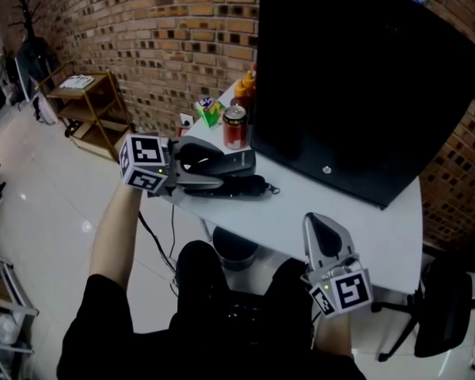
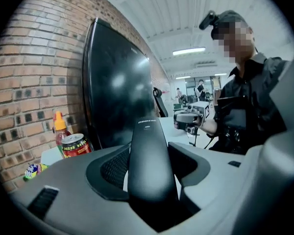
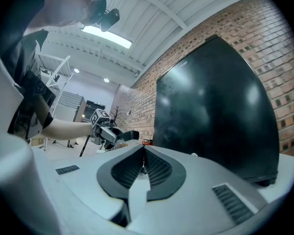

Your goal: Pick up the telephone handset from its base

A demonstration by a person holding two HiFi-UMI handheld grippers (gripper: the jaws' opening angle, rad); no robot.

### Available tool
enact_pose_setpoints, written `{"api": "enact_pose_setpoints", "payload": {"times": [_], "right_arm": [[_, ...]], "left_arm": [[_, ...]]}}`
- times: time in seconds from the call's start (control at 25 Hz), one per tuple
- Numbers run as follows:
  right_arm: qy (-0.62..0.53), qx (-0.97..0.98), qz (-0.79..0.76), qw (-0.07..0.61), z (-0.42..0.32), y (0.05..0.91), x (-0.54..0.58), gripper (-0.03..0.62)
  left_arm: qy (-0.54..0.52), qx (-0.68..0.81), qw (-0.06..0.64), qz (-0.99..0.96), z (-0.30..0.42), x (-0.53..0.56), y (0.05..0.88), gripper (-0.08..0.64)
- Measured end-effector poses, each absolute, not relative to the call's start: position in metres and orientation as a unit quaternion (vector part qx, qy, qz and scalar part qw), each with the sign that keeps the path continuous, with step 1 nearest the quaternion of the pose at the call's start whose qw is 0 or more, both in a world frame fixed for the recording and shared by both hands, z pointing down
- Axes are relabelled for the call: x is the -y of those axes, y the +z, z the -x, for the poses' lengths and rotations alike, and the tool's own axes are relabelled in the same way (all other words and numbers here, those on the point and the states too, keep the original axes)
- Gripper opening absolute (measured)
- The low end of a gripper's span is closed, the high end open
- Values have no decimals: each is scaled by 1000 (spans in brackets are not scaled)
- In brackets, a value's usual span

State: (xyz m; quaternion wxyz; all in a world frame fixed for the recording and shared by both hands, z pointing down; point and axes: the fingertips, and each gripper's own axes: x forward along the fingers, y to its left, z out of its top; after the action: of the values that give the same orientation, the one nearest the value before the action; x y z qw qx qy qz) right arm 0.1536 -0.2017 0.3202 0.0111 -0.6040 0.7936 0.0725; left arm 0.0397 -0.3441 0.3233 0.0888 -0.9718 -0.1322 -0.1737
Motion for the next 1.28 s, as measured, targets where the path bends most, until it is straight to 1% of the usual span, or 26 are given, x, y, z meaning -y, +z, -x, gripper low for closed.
{"api": "enact_pose_setpoints", "payload": {"times": [0.16,0.36,0.48,0.64,0.84,1.28], "right_arm": [[74,-790,609,1,-153,321,202,9],[92,-780,619,-6,-157,316,199,9],[108,-780,617,-7,-155,312,199,9],[105,-780,617,8,-156,309,200,9],[109,-775,622,-5,-157,309,196,9],[121,-748,651,30,-172,298,192,6]], "left_arm": [[-73,110,61,989,-13,350,298,256],[54,77,5,996,37,374,263,256],[108,69,-18,992,60,378,252,255],[129,51,-21,990,73,378,255,255],[137,49,-28,989,77,376,256,255],[148,24,-15,989,83,374,254,255]]}}
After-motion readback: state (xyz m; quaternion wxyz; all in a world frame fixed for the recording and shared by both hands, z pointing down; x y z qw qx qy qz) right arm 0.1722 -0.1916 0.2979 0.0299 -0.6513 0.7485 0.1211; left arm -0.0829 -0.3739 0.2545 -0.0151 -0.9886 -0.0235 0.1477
